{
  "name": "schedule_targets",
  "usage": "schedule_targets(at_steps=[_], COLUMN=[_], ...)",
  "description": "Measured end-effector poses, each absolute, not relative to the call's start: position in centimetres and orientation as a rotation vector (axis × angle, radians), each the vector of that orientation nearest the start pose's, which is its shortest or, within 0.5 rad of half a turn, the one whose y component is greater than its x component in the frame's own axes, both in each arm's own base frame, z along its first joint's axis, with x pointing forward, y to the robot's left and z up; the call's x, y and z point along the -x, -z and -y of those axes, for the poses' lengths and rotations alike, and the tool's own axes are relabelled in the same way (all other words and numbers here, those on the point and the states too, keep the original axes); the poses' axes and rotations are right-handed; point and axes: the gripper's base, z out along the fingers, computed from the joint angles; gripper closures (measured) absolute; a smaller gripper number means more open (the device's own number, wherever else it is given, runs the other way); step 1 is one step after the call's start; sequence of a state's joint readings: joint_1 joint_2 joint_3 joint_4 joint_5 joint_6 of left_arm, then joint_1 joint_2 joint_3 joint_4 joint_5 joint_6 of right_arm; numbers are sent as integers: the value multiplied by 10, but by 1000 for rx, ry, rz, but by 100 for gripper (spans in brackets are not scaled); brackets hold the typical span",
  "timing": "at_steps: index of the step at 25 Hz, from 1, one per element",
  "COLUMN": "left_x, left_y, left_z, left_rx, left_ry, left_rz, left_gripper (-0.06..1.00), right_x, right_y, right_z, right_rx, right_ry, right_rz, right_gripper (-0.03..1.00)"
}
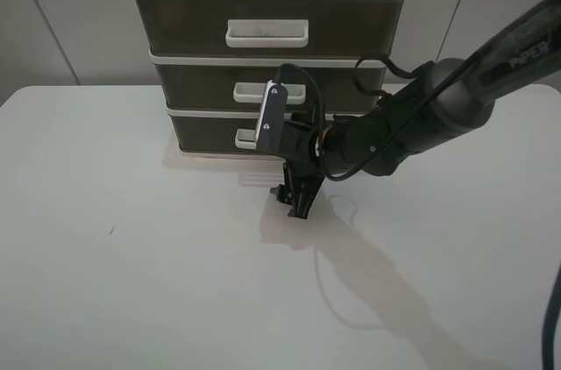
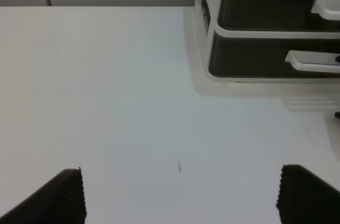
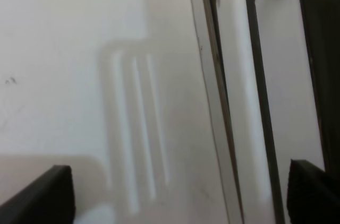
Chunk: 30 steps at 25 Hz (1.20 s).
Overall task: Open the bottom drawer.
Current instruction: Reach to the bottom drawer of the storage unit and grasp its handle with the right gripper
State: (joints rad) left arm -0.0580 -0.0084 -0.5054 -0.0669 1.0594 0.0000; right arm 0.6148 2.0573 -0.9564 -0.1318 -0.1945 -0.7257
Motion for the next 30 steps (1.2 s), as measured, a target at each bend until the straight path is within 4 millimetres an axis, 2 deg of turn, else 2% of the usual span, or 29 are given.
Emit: schedule_targets(at_steps=[21,23,25,27,30], left_x=[7,7,7,7,7], left_y=[-279,-279,-279,-279,-279], left_z=[5,5,5,5,5], left_rx=[-62,-62,-62,-62,-62], left_ry=[116,116,116,116,116], left_rz=[-2028,-2028,-2028,-2028,-2028], left_gripper=[20,20,20,20,20], right_x=[-311,-311,-311,-312,-314], right_y=[-78,-78,-78,-80,-81], right_z=[-224,-224,-224,-225,-226], right_rx=[1585,1583,1580,1570,1555], right_ry=[75,75,75,74,74], right_rz=[-1732,-1730,-1724,-1714,-1700], right_gripper=[20,24,33,46,72])
